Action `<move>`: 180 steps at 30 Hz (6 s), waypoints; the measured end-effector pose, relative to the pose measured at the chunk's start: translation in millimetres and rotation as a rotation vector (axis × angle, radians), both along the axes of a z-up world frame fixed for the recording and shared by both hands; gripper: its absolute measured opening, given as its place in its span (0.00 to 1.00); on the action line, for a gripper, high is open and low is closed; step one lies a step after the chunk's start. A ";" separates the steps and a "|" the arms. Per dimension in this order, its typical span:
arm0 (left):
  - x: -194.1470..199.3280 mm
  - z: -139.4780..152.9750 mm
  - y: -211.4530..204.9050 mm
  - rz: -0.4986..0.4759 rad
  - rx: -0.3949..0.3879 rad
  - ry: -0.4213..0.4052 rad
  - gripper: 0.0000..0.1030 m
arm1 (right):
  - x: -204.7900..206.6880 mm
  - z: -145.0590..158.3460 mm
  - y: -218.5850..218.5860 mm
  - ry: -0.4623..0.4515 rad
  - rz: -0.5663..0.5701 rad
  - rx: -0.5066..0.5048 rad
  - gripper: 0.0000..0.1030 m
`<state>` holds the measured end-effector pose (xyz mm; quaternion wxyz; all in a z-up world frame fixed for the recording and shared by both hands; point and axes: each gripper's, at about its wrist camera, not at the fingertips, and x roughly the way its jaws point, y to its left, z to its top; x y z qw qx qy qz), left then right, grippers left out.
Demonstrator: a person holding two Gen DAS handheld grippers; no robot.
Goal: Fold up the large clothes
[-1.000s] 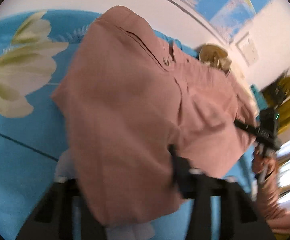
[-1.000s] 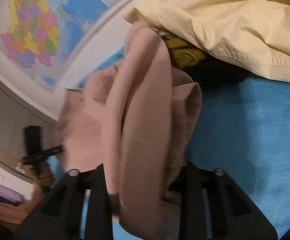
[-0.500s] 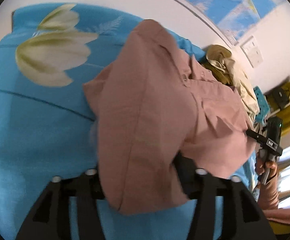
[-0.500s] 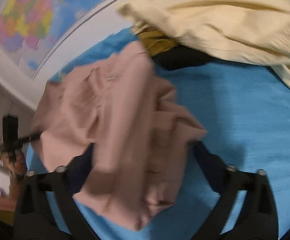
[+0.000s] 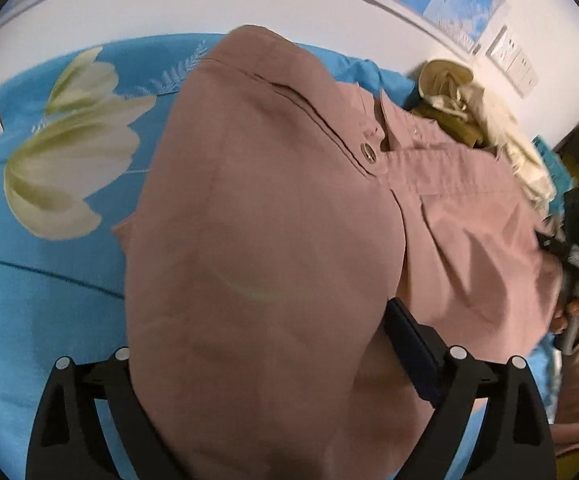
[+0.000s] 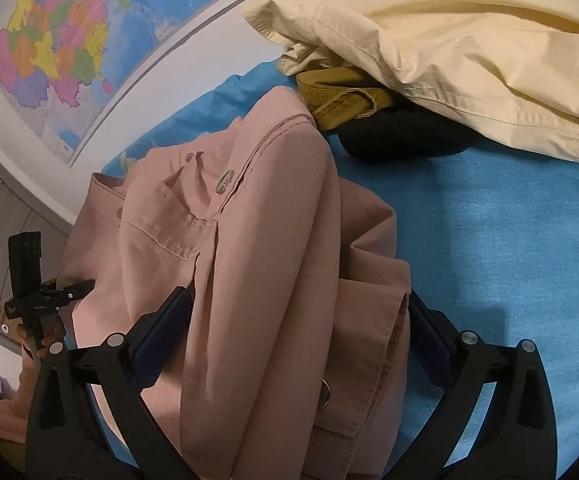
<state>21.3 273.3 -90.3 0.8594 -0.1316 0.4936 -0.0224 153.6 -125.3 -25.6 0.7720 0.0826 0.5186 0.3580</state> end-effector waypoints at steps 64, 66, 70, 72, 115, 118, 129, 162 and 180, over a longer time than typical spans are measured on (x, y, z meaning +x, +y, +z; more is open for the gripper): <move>72.3 43.1 62.8 0.142 0.016 -0.096 0.04 | 80.7 18.9 46.2 -0.054 -0.065 -0.106 0.19; 76.9 30.7 63.2 0.156 0.050 -0.045 0.07 | 81.6 17.3 46.0 -0.046 -0.062 -0.104 0.26; 64.8 36.7 72.1 0.180 0.016 -0.058 0.32 | 66.5 38.6 25.1 -0.119 -0.074 -0.103 0.85; 50.2 47.5 72.1 0.183 0.014 -0.104 0.39 | 51.4 52.4 8.6 -0.168 -0.067 -0.082 0.86; -56.7 29.7 10.0 0.134 0.205 -0.103 0.68 | -26.7 -5.3 -67.7 0.076 -0.112 0.073 0.95; -63.6 25.7 16.6 0.143 0.149 -0.093 0.72 | -28.5 -9.5 -66.2 0.083 -0.109 0.070 0.95; -80.1 1.8 34.1 0.156 -0.127 -0.047 0.74 | -30.4 -17.6 -44.5 0.086 -0.077 0.073 0.96; -45.1 0.9 14.0 0.145 -0.094 0.007 0.69 | -26.8 -20.5 -6.4 0.088 -0.010 0.095 0.96; -16.9 -2.2 8.4 0.107 -0.200 -0.010 0.70 | -22.5 -19.3 -0.2 0.084 0.005 0.090 0.96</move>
